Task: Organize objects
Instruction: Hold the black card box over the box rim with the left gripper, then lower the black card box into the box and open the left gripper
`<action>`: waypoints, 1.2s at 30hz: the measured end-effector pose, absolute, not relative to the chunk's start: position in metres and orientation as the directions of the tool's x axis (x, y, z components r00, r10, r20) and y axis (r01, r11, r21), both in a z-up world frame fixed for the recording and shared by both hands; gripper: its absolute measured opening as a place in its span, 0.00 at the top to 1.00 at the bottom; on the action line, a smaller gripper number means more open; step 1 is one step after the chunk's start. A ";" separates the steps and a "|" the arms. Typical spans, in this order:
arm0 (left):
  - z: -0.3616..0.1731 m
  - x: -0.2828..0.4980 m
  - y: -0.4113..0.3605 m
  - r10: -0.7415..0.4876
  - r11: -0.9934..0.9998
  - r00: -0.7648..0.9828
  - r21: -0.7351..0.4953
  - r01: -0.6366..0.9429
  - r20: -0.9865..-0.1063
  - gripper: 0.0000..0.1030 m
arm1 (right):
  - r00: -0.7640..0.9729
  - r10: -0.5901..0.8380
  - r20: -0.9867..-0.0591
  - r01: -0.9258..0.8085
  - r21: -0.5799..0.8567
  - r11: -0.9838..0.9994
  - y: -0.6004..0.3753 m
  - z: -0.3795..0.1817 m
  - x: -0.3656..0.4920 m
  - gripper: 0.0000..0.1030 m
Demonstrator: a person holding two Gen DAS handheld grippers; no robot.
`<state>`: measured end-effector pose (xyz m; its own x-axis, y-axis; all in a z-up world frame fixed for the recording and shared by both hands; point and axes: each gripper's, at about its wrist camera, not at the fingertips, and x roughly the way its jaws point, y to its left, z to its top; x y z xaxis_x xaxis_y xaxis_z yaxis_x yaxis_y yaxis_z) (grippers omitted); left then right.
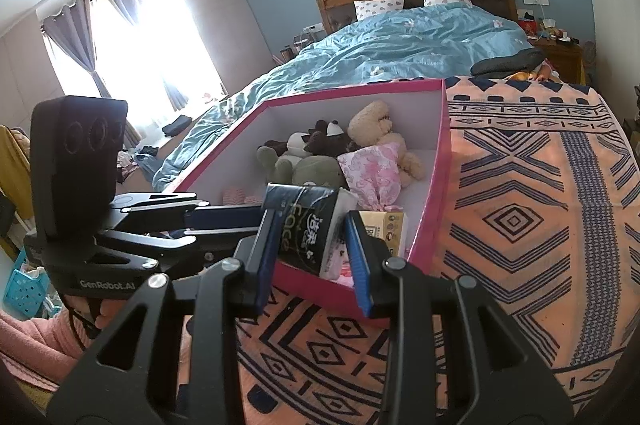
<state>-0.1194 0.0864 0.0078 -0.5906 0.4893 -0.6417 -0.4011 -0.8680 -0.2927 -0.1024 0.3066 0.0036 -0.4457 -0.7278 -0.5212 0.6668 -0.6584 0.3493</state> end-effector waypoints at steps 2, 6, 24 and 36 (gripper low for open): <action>0.006 -0.121 0.086 0.486 -0.870 -0.589 -0.292 -0.397 -0.646 0.72 | -0.445 -0.726 -0.525 0.665 0.349 -0.660 0.305 0.003 -0.104 0.65; 0.001 -0.125 0.086 0.481 -0.873 -0.580 -0.294 -0.390 -0.657 0.72 | -0.441 -0.721 -0.535 0.663 0.347 -0.663 0.303 0.000 -0.107 0.65; -0.014 -0.138 0.085 0.474 -0.877 -0.547 -0.311 -0.367 -0.690 0.72 | -0.429 -0.696 -0.576 0.641 0.349 -0.684 0.296 -0.013 -0.117 0.64; -0.019 -0.147 0.085 0.449 -0.889 -0.538 -0.295 -0.350 -0.713 0.72 | -0.440 -0.669 -0.599 0.636 0.319 -0.703 0.288 -0.015 -0.120 0.64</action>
<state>-0.1470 0.0852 -0.0187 -0.5382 0.4488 -0.7134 -0.3504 -0.8890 -0.2948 -0.1196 0.2876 -0.0153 -0.4402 -0.6693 -0.5985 0.6358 -0.7030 0.3185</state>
